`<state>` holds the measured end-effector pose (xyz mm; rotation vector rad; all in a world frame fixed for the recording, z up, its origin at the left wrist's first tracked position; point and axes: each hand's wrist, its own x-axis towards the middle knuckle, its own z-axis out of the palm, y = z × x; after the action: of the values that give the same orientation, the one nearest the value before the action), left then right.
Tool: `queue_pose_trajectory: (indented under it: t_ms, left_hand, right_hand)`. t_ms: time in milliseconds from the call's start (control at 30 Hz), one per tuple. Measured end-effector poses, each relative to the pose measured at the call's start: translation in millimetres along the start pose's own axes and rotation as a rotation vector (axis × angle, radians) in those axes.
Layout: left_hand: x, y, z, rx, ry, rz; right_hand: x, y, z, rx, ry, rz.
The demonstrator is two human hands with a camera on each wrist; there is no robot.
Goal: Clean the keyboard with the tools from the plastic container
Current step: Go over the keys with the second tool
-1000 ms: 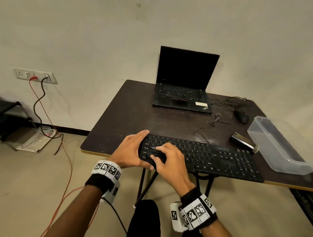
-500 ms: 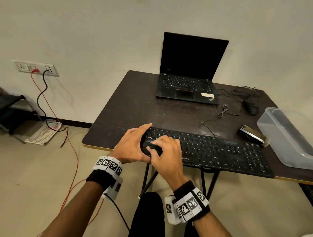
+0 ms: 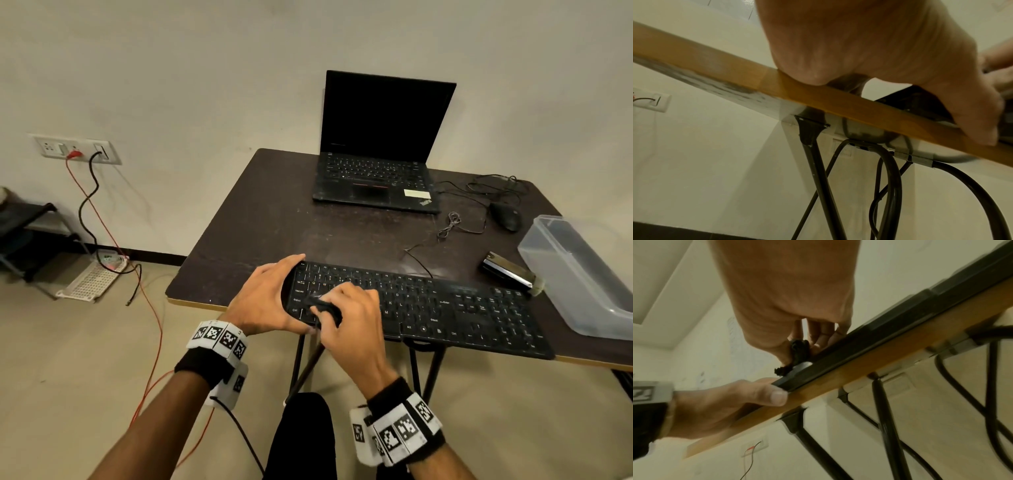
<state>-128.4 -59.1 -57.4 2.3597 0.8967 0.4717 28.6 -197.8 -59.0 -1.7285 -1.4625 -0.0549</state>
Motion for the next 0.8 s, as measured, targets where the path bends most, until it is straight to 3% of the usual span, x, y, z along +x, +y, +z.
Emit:
queue_pose_trajectory:
  t_ms: [67, 200, 333, 467, 600, 800]
  left_hand:
    - [0.1, 1.4, -0.2, -0.007, -0.005, -0.012]
    - [0.0, 0.9, -0.8, -0.014, -0.010, -0.016]
    - [0.4, 1.4, -0.5, -0.013, -0.004, -0.019]
    - [0.8, -0.8, 0.5, -0.007, -0.001, -0.011]
    - [-0.6, -0.4, 1.5, -0.006, 0.003, -0.018]
    - [0.4, -1.8, 2.9, -0.006, 0.015, -0.002]
  right_hand:
    - [2.3, 0.0, -3.2, 0.020, 0.025, 0.045]
    - [-16.2, -10.6, -0.4, 0.026, -0.052, -0.050]
    - [-8.8, 8.4, -12.6, 0.032, 0.064, 0.047]
    - [-19.8, -4.6, -8.9, 0.053, -0.026, -0.022]
    - [-7.4, 17.9, -21.2, 0.028, 0.070, 0.066]
    - [-11.3, 6.4, -14.8, 0.075, -0.024, 0.020]
